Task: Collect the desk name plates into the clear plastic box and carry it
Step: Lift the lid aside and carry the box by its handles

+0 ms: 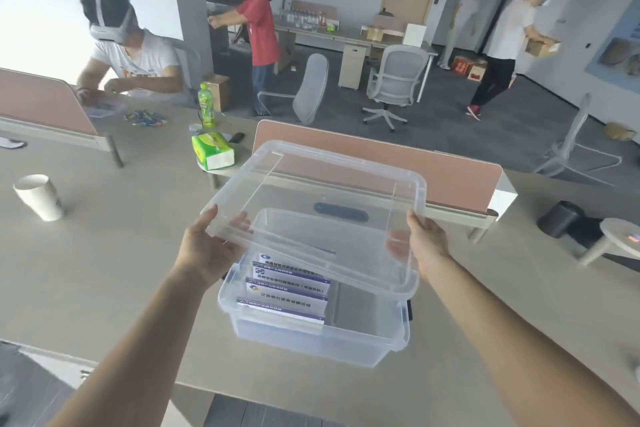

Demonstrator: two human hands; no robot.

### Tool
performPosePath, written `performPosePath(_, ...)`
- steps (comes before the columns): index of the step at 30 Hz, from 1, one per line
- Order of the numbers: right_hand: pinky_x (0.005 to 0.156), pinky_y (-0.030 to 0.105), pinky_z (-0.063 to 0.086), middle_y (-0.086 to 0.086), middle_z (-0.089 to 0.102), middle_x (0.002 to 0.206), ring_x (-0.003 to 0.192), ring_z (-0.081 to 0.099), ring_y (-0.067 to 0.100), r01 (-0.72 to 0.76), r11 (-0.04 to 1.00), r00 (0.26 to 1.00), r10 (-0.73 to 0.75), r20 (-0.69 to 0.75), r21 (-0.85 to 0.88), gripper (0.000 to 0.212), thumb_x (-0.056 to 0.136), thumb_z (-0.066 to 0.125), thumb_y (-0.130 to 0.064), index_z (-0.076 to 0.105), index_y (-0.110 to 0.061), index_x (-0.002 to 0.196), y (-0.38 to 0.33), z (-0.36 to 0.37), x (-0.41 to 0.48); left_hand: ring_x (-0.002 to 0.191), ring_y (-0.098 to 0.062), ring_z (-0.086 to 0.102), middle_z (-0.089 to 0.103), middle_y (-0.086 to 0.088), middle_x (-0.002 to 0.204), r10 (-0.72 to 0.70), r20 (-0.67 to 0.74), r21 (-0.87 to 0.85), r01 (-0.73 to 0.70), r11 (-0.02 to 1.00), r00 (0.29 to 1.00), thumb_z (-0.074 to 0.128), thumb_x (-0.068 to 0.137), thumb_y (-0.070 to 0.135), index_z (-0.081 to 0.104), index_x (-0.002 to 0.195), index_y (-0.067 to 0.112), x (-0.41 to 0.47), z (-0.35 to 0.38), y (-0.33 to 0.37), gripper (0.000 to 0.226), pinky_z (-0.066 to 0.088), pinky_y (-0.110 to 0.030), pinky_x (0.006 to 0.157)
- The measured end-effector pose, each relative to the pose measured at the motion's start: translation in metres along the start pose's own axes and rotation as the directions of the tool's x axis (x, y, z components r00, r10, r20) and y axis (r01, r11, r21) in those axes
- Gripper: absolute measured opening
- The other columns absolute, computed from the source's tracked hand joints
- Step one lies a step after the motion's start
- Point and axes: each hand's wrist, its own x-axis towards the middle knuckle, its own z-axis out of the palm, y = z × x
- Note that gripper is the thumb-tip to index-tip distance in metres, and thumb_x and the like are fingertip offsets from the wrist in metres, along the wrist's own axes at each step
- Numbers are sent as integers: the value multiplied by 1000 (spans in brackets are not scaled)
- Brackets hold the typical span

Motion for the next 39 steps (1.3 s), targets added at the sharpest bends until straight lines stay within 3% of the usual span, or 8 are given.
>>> performPosePath(4,46,31,57,19,70,78,50,67,28,5,993,999,-1,39,-119,33,96,59,-36,58,-6,109,22,-13,38,67,-21,64,72,-12,85,-75,-129,348,116,930,989,59,92,39,70,92,2,5,-11,-8,39,57,-27,58)
performPosePath(8,58,39,60,12,66,68,48,63,24,46,954,998,-34,48,-295,29,93,58,-44,54,-15,96,53,-23,69,66,-20,68,77,-6,89,155,-293,654,80,752,944,70,86,35,70,103,6,26,-24,-14,34,55,-29,62)
performPosePath(11,76,40,52,14,66,90,73,63,30,160,791,986,-151,66,-591,36,92,49,-51,55,-17,82,75,-26,80,72,-24,66,74,-8,85,403,-274,919,114,378,873,70,83,41,74,92,13,41,-32,-26,30,51,-31,69)
performPosePath(13,82,36,45,18,65,116,101,62,35,156,731,987,-148,69,-664,45,96,45,-48,60,-6,101,91,-25,83,76,-27,67,72,-6,80,462,-225,974,183,134,858,62,86,45,72,88,20,43,-38,-35,28,50,-30,67)
performPosePath(18,96,41,42,22,48,136,121,51,38,53,671,998,-57,19,-740,52,101,38,-45,52,-6,133,114,-19,77,75,-29,62,68,-8,77,387,-210,944,290,-160,898,54,90,42,70,78,16,48,-63,-43,33,44,-28,60)
performPosePath(31,99,42,42,21,52,140,125,50,40,-68,613,996,-10,-94,-787,50,103,34,-41,41,-16,145,143,-6,56,69,-30,70,64,-8,65,100,-233,935,251,-249,967,60,80,33,62,65,10,53,-83,-14,28,54,-29,60)
performPosePath(35,94,40,44,23,54,136,121,52,42,-90,586,994,6,-106,-805,49,103,34,-41,42,-15,144,140,-4,64,80,-30,71,69,-9,84,-14,-302,928,291,-234,953,64,81,35,67,95,11,65,-80,-9,27,62,-40,73)
performPosePath(39,91,39,43,25,54,133,119,53,41,-103,571,993,18,-113,-815,48,103,34,-41,44,-12,139,139,-8,68,99,-32,66,67,-12,111,103,-207,882,231,-410,973,40,95,56,59,114,13,77,-70,-24,51,52,-37,88)
